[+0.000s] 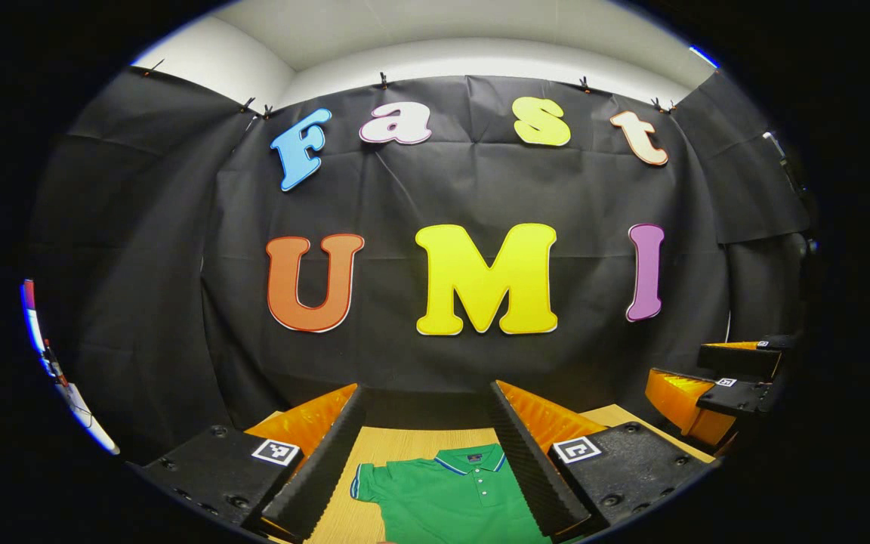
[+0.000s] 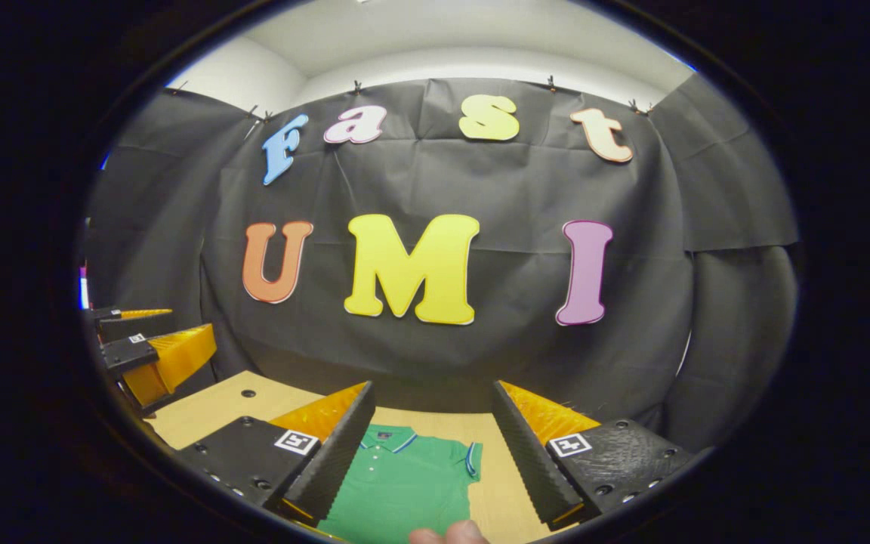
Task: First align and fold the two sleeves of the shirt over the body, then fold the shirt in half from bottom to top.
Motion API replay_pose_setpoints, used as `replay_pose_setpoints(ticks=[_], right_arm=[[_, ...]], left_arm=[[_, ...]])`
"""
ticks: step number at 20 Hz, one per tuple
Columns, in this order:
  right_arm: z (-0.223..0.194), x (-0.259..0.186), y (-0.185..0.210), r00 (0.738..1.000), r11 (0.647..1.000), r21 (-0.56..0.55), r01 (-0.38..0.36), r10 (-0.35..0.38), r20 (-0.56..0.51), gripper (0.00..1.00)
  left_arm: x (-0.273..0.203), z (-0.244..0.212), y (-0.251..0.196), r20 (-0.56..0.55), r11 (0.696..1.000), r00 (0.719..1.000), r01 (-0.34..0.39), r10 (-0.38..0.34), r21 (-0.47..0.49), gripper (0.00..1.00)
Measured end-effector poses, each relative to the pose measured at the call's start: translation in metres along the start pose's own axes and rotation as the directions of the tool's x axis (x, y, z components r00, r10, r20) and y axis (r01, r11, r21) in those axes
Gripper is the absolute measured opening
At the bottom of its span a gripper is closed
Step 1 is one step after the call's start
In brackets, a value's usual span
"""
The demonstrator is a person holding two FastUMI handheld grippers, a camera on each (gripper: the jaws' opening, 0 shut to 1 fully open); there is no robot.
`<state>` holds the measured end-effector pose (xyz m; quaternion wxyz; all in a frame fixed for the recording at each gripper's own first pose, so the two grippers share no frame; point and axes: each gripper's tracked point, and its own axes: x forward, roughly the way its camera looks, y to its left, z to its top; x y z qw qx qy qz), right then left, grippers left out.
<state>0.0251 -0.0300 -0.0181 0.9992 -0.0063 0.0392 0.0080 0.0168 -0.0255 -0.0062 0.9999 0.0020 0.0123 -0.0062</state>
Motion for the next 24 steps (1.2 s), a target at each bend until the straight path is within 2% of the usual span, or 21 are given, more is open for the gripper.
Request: replay_pose_setpoints(ticks=[2,3,4,11,12,14,15,16,19,20,21,24], right_arm=[[-0.008,0.007,-0.004,1.0,1.0,-0.001,-0.005,0.005,-0.019,0.97],[-0.013,0.012,-0.005,0.999,1.0,-0.004,-0.011,0.01,-0.035,0.93],[-0.02,0.015,-0.008,0.999,1.0,-0.006,-0.016,0.016,-0.048,0.96],[-0.08,0.057,-0.038,0.985,0.999,-0.046,-0.018,0.01,-0.17,0.95],[-0.091,0.064,-0.043,0.98,0.999,-0.044,-0.022,0.013,-0.199,0.97],[-0.112,0.081,-0.051,0.969,0.999,-0.04,-0.031,0.021,-0.247,0.95],[-0.122,0.091,-0.055,0.962,0.999,-0.041,-0.033,0.021,-0.272,0.98],[-0.134,0.101,-0.059,0.955,0.999,-0.038,-0.037,0.024,-0.296,0.95],[-0.169,0.128,-0.074,0.928,1.0,-0.011,-0.02,0.014,-0.373,0.98],[-0.183,0.138,-0.078,0.918,1.0,-0.012,-0.013,0.007,-0.396,0.95],[-0.198,0.147,-0.082,0.908,1.0,-0.013,-0.01,0.004,-0.42,0.98],[-0.24,0.172,-0.084,0.873,1.0,0.0,-0.017,0.015,-0.487,0.96]], left_arm=[[0.003,-0.003,0.0,-0.004,1.0,1.0,-0.007,0.007,0.003,1.0],[0.005,-0.003,0.0,-0.005,1.0,1.0,-0.012,0.012,0.002,1.0],[0.005,-0.004,0.0,-0.007,1.0,1.0,-0.015,0.015,0.003,1.0],[0.017,-0.004,0.001,-0.009,0.998,0.998,-0.059,0.059,0.019,1.0],[0.019,-0.006,0.004,-0.015,0.997,0.997,-0.073,0.073,0.021,1.0],[0.025,-0.012,0.005,-0.036,0.996,0.995,-0.088,0.089,0.029,1.0],[0.027,-0.012,0.007,-0.042,0.995,0.994,-0.096,0.097,0.034,1.0],[0.028,-0.012,0.006,-0.046,0.994,0.994,-0.1,0.102,0.036,1.0],[0.035,-0.012,0.003,-0.05,0.993,0.993,-0.108,0.11,0.04,1.0],[0.036,-0.011,0.001,-0.051,0.993,0.992,-0.109,0.111,0.039,1.0],[0.038,-0.013,0.0,-0.053,0.993,0.992,-0.109,0.111,0.035,1.0],[0.042,-0.018,-0.002,-0.066,0.993,0.991,-0.115,0.116,0.022,1.0]])
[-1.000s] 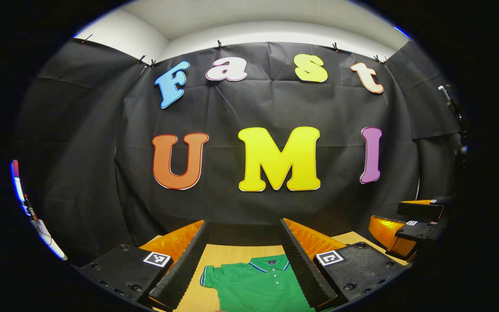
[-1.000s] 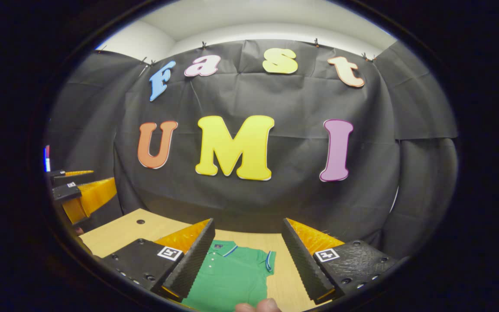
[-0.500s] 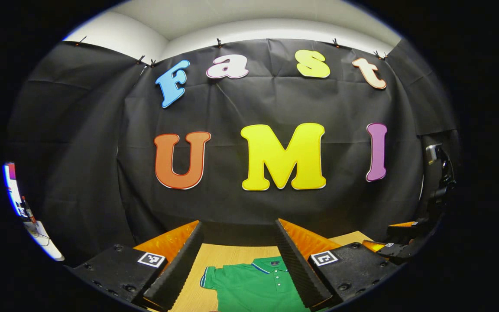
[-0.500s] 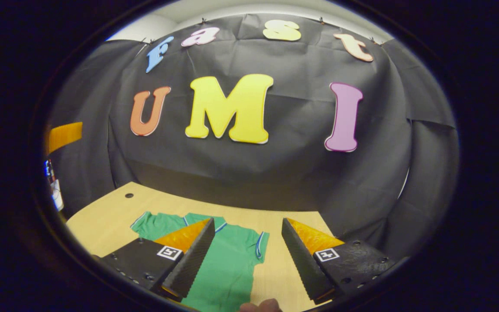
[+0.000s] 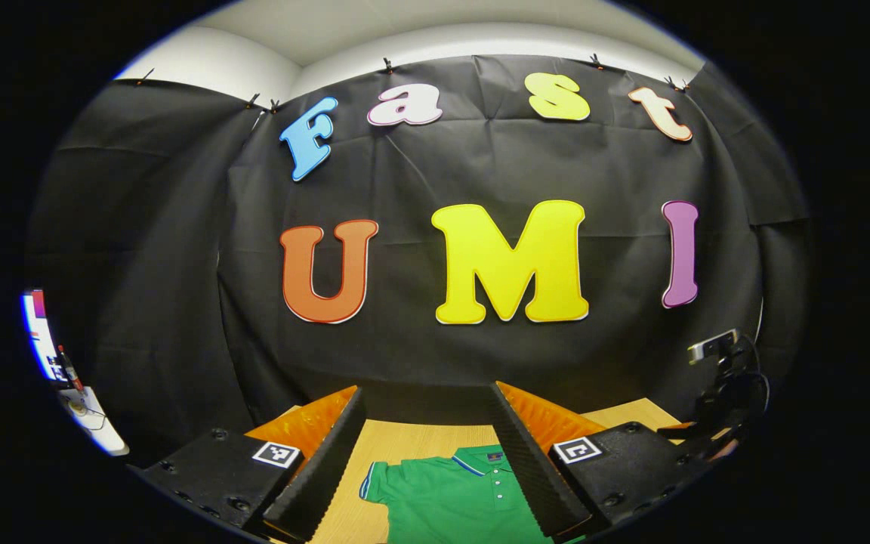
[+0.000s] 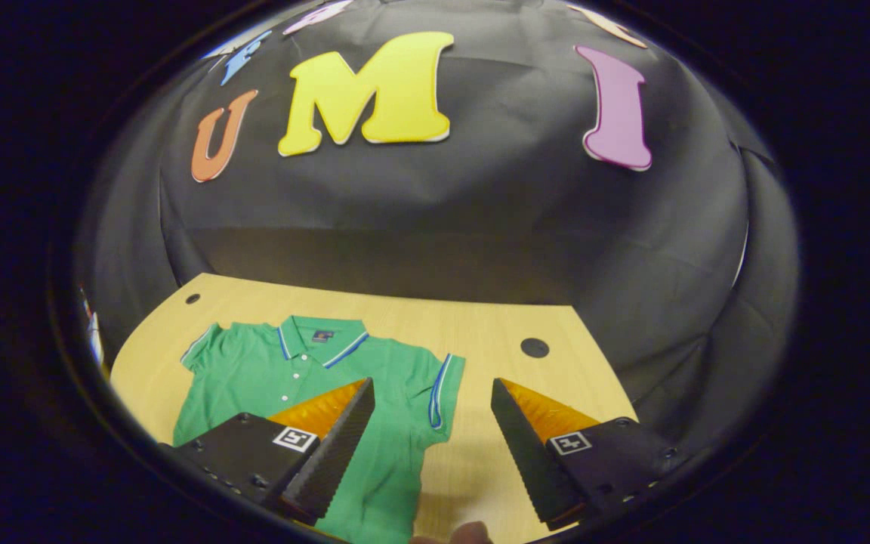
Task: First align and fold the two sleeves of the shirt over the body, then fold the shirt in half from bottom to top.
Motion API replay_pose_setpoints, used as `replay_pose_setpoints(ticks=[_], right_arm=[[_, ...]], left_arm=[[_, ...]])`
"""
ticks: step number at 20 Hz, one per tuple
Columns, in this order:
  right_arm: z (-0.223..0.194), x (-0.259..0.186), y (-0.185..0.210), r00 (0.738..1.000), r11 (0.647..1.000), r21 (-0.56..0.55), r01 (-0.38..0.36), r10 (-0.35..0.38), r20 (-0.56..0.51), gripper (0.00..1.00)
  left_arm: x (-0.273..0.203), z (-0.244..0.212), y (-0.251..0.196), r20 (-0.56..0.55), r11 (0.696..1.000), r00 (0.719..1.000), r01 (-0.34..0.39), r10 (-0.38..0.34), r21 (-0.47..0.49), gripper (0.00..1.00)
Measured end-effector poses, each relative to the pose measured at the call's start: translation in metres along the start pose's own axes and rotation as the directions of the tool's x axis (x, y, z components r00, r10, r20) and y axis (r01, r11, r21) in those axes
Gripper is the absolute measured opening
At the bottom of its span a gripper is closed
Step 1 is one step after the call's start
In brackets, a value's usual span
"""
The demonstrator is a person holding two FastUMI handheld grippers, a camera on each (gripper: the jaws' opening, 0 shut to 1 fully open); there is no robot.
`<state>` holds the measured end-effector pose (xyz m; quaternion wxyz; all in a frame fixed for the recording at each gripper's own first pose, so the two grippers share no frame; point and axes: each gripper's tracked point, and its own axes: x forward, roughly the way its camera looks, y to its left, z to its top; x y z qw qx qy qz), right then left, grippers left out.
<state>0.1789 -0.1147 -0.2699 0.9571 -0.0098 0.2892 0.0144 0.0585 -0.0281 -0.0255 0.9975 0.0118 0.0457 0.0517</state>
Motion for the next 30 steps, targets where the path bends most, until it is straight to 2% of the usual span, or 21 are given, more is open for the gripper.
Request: replay_pose_setpoints(ticks=[8,11,12,14,16,18,19,20,21,22,23,24,25,26,27,29,30], right_arm=[[-0.058,0.088,-0.019,0.99,0.996,-0.087,0.005,-0.017,-0.137,0.98],[-0.065,0.103,-0.021,0.987,0.996,-0.091,0.004,-0.019,-0.162,0.85],[-0.068,0.105,-0.02,0.985,0.995,-0.097,-0.005,-0.012,-0.172,0.87],[-0.071,0.109,-0.014,0.984,0.994,-0.111,-0.023,0.003,-0.177,0.8],[-0.076,0.115,-0.014,0.982,0.987,-0.156,-0.028,-0.001,-0.187,0.82],[-0.079,0.119,-0.014,0.981,0.986,-0.161,-0.032,0.0,-0.196,0.77],[-0.076,0.12,-0.01,0.981,0.99,-0.135,-0.042,0.015,-0.194,0.67],[-0.081,0.12,-0.008,0.978,0.991,-0.122,-0.05,0.024,-0.208,0.63],[-0.08,0.121,-0.006,0.978,0.991,-0.118,-0.059,0.033,-0.208,0.52],[-0.081,0.119,-0.006,0.976,0.991,-0.116,-0.063,0.038,-0.214,0.46],[-0.08,0.119,-0.004,0.975,0.992,-0.103,-0.069,0.045,-0.218,0.33],[-0.081,0.12,-0.004,0.974,0.994,-0.082,-0.069,0.049,-0.222,0.3],[-0.081,0.12,-0.004,0.973,0.996,-0.06,-0.072,0.057,-0.225,0.23],[-0.082,0.119,-0.005,0.971,0.996,-0.04,-0.075,0.064,-0.228,0.23],[-0.081,0.119,-0.012,0.974,0.998,-0.035,-0.051,0.042,-0.221,0.23],[-0.083,0.12,-0.013,0.971,0.998,0.002,-0.065,0.063,-0.231,0.05],[-0.081,0.117,-0.015,0.971,0.997,0.011,-0.072,0.073,-0.226,0.05]], left_arm=[[0.017,-0.029,-0.003,-0.074,1.0,0.997,-0.03,0.029,-0.008,1.0],[0.021,-0.036,-0.007,-0.092,1.0,0.995,-0.03,0.03,0.002,0.97],[0.023,-0.04,-0.009,-0.099,1.0,0.995,-0.028,0.029,0.008,1.0],[0.023,-0.044,-0.012,-0.113,1.0,0.993,-0.024,0.026,0.016,1.0],[0.027,-0.044,-0.016,-0.116,1.0,0.993,-0.017,0.019,0.017,1.0],[0.028,-0.044,-0.016,-0.116,0.999,0.993,-0.019,0.022,0.027,1.0],[0.029,-0.045,-0.015,-0.117,0.999,0.993,-0.02,0.024,0.03,1.0],[0.03,-0.046,-0.015,-0.119,0.999,0.993,-0.021,0.024,0.03,1.0],[0.03,-0.046,-0.016,-0.121,0.999,0.992,-0.021,0.024,0.028,1.0],[0.03,-0.047,-0.016,-0.124,0.999,0.992,-0.02,0.023,0.026,1.0],[0.03,-0.048,-0.017,-0.127,0.999,0.992,-0.02,0.023,0.026,1.0],[0.03,-0.048,-0.016,-0.129,0.999,0.991,-0.02,0.023,0.027,1.0],[0.031,-0.048,-0.016,-0.129,0.999,0.991,-0.019,0.023,0.028,1.0],[0.032,-0.047,-0.016,-0.128,0.999,0.992,-0.018,0.022,0.03,1.0],[0.031,-0.047,-0.015,-0.126,0.999,0.992,-0.018,0.022,0.031,1.0],[0.031,-0.048,-0.015,-0.127,0.999,0.992,-0.017,0.021,0.03,1.0],[0.032,-0.049,-0.015,-0.129,0.999,0.991,-0.016,0.02,0.028,1.0]])
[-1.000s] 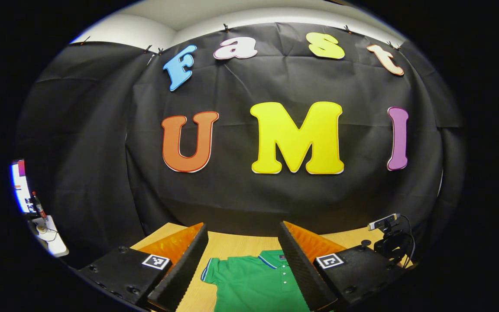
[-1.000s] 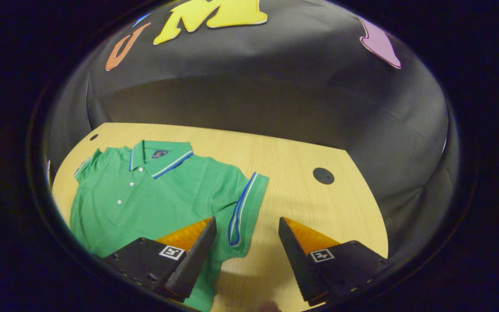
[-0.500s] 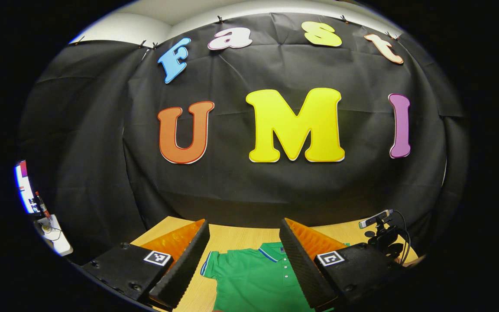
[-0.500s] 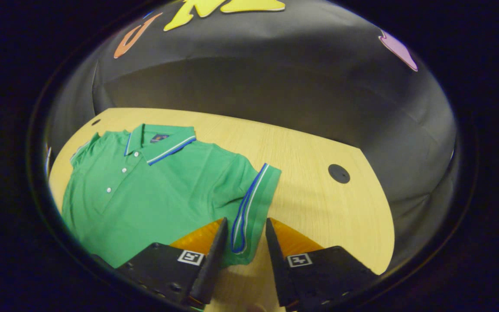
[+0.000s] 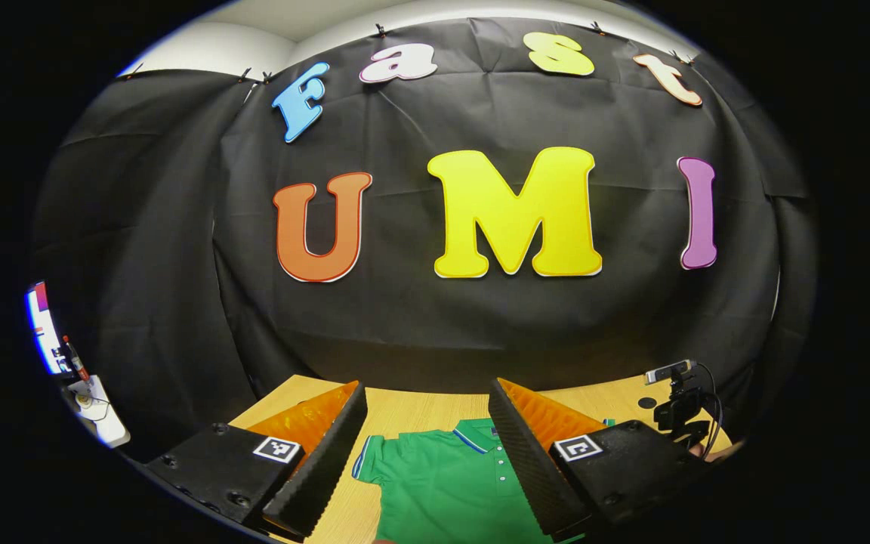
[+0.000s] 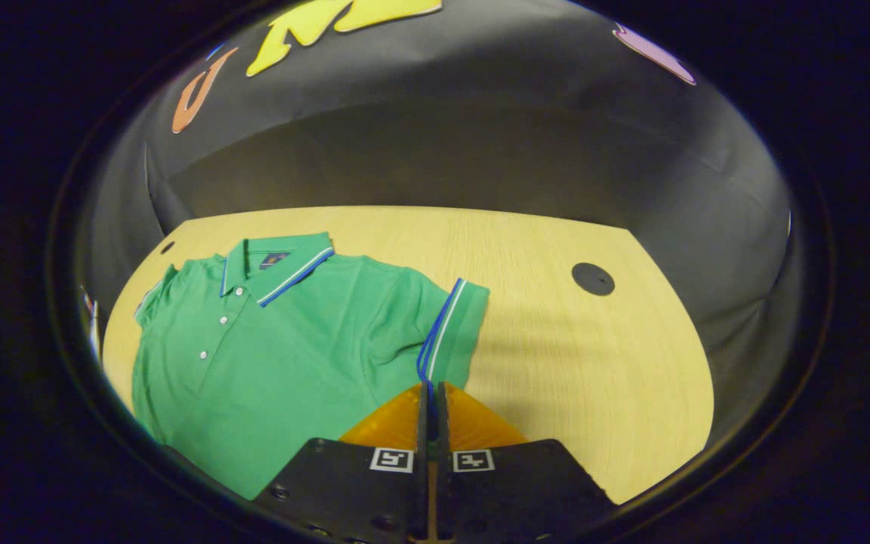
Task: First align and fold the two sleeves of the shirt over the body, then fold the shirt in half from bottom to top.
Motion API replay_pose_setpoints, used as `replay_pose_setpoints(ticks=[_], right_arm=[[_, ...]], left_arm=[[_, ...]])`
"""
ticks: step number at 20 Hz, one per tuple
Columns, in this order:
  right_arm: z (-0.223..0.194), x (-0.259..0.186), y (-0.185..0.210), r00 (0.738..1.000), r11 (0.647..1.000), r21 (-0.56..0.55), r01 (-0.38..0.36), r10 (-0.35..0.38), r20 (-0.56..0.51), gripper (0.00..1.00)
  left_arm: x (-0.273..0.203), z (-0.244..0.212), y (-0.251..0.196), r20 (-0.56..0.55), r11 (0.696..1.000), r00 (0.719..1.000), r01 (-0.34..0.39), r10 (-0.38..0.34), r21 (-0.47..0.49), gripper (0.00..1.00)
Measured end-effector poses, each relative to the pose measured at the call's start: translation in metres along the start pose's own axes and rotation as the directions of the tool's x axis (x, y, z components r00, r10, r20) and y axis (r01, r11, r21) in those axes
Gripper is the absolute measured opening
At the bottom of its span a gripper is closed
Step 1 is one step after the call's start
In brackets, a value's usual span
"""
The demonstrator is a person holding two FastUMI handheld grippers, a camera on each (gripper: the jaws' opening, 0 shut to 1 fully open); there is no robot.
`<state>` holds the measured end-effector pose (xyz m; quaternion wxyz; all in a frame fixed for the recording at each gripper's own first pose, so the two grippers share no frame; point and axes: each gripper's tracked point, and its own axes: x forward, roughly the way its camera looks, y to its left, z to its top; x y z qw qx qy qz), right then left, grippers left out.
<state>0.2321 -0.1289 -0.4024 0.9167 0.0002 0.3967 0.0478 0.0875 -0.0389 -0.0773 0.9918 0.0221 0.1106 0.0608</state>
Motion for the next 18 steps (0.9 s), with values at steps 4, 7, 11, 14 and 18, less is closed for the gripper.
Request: replay_pose_setpoints(ticks=[4,7,11,14,18], right_arm=[[0.005,-0.006,0.002,1.0,0.999,0.04,-0.018,0.018,0.004,0.0],[0.022,-0.02,0.01,0.999,0.998,0.054,-0.031,0.029,0.045,0.0],[0.051,-0.038,0.036,0.993,0.997,0.052,-0.059,0.054,0.102,0.0],[0.069,-0.044,0.068,0.987,0.995,0.043,-0.087,0.08,0.137,0.0],[0.071,-0.039,0.124,0.982,0.989,-0.002,-0.146,0.145,0.117,0.0]], left_arm=[[0.0,-0.001,0.0,0.0,1.0,1.0,0.007,-0.007,-0.002,1.0],[-0.001,0.002,0.002,0.005,1.0,1.0,0.005,-0.005,-0.005,1.0],[-0.003,0.001,0.01,0.006,1.0,1.0,-0.005,0.005,-0.022,1.0],[-0.005,0.006,0.021,0.014,1.0,1.0,-0.018,0.019,-0.025,1.0],[-0.012,0.009,0.043,0.02,0.998,0.998,-0.052,0.053,-0.033,1.0]])
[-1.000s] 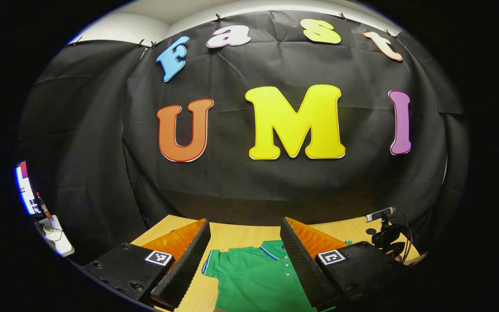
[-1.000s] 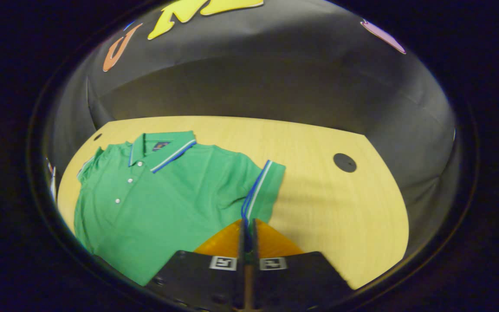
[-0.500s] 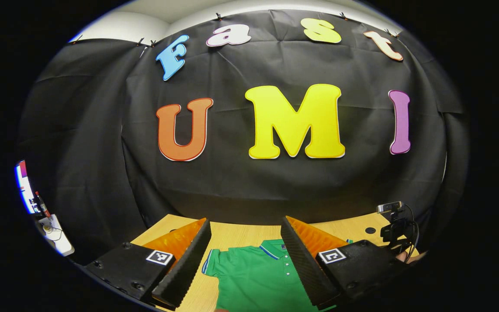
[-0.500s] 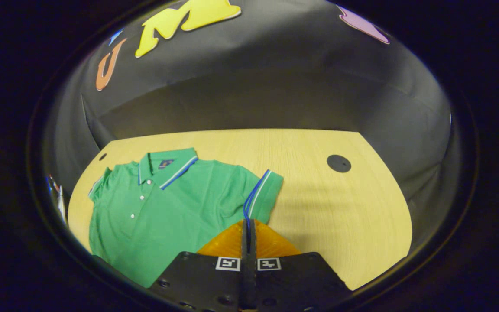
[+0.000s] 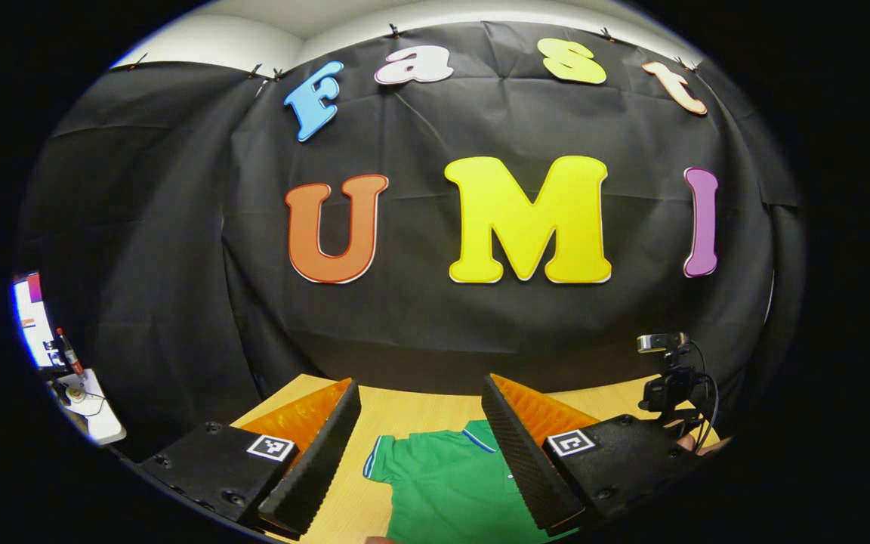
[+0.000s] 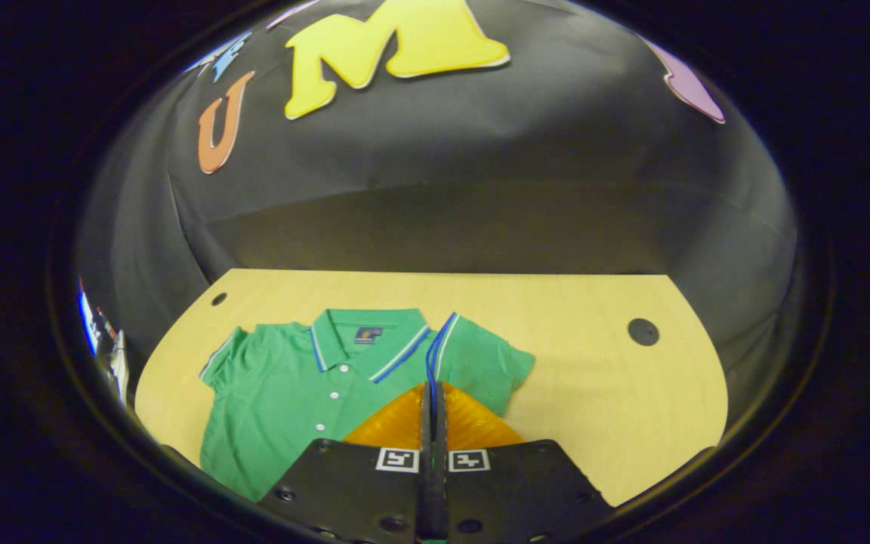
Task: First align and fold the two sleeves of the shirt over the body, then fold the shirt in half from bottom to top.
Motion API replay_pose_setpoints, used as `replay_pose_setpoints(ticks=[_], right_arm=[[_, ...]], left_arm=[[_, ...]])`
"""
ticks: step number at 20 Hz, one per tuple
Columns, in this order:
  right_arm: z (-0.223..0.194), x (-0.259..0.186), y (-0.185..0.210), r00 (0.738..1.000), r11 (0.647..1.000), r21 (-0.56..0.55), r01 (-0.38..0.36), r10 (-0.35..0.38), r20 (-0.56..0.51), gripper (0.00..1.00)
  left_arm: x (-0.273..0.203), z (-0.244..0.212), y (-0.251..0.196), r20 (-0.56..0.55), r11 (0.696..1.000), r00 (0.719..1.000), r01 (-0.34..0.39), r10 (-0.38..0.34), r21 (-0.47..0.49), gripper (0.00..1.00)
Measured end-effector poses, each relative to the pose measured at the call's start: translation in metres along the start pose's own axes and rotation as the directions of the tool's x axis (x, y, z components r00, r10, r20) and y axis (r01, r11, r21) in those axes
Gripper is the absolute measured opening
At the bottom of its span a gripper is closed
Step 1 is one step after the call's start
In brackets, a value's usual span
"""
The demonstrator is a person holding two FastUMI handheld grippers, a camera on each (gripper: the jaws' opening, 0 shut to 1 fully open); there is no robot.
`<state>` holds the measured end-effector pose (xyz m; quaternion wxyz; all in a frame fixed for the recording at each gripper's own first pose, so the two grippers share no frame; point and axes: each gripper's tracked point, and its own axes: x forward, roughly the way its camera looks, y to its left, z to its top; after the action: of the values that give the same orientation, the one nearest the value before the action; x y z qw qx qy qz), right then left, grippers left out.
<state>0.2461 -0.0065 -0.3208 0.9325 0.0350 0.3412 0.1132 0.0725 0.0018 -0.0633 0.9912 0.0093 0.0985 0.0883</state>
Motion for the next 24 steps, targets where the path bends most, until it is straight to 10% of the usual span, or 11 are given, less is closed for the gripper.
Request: replay_pose_setpoints(ticks=[8,11,13,18,24], right_arm=[[-0.018,0.026,0.064,0.998,0.998,-0.057,-0.04,0.037,-0.046,0.0],[-0.015,0.021,0.07,1.0,0.997,-0.074,0.001,-0.003,-0.022,0.25],[-0.008,0.007,0.074,1.0,0.998,-0.067,0.012,-0.011,0.009,0.76],[0.008,-0.057,0.071,0.996,0.997,-0.057,0.047,-0.043,0.08,0.96],[0.019,-0.158,0.068,0.983,0.995,-0.073,0.071,-0.057,0.173,0.95]], left_arm=[[-0.012,0.003,0.054,-0.008,0.997,0.997,-0.079,0.078,-0.028,1.0],[-0.013,0.0,0.066,-0.015,0.996,0.996,-0.084,0.083,-0.034,1.0],[-0.011,-0.001,0.073,-0.011,0.997,0.997,-0.074,0.074,-0.032,1.0],[0.008,-0.015,0.081,-0.005,0.999,1.0,0.025,-0.025,-0.044,1.0],[0.069,-0.087,0.09,-0.11,0.974,0.972,0.198,-0.21,-0.109,1.0]])
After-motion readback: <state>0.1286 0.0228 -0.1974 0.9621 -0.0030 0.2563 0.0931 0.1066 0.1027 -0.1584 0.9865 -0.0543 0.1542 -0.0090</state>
